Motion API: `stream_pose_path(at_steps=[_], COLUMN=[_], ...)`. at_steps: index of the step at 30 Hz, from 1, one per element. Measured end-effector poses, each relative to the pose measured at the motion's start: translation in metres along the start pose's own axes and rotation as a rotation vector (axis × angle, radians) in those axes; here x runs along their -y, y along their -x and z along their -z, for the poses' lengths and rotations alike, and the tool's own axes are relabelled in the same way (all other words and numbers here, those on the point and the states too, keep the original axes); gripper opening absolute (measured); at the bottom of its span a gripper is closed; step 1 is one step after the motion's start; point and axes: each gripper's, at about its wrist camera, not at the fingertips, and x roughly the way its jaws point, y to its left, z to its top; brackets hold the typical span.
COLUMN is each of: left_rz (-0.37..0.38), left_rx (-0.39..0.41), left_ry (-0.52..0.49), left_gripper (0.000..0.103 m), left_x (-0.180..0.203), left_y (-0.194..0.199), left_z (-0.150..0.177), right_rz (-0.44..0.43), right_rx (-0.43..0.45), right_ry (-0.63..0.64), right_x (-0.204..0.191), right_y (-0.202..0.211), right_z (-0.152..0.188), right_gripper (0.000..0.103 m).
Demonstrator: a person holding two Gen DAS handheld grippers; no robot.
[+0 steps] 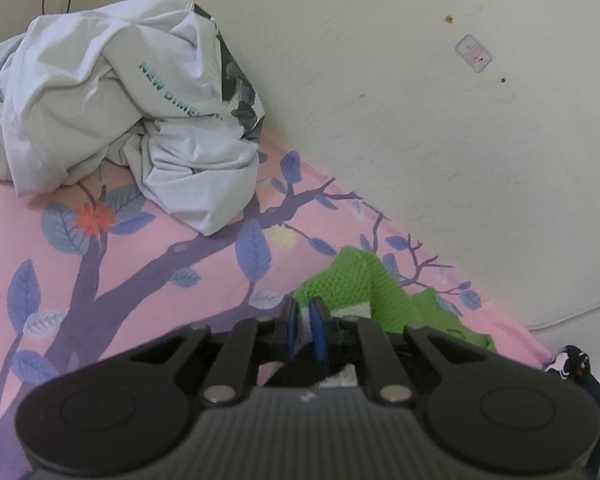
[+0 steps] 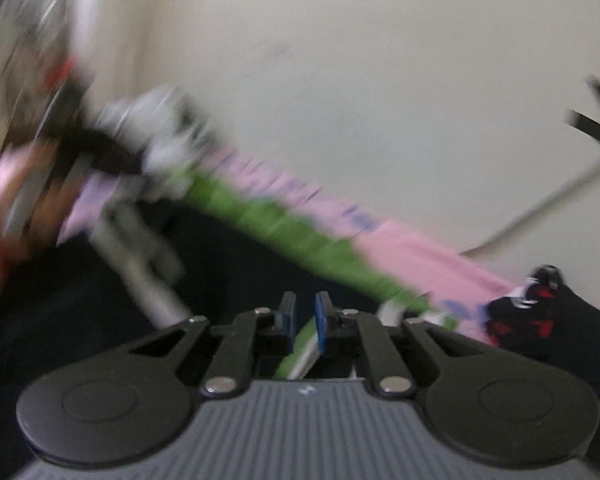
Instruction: Fold small clothes
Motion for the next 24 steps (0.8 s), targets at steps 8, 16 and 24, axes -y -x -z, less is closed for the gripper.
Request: stream_pose_path(at_steps=[8, 16, 24], left_rz=[0.000, 0.007, 0.000], left_rx=[-0.003, -0.003, -0.003], left_ry=[0.000, 0.013, 0.021], left_gripper=[0.009, 0.009, 0.009], left_x=[-0.002, -0.003, -0.004], left_y=[0.000, 0.001, 0.000], left_z=[0.000, -0.001, -0.001], right_rz=[-0.025, -0.024, -0.119], right_rx=[-0.029, -0.047, 0.112], right_ry=[0.054, -0.067, -0.369], right_x=[-0.038, -0.014, 0.052], right_y=[-0.041, -0.038, 0.004], right_z=[-0.011, -0.016, -0.064], right_gripper=[0.047, 0.000, 0.000])
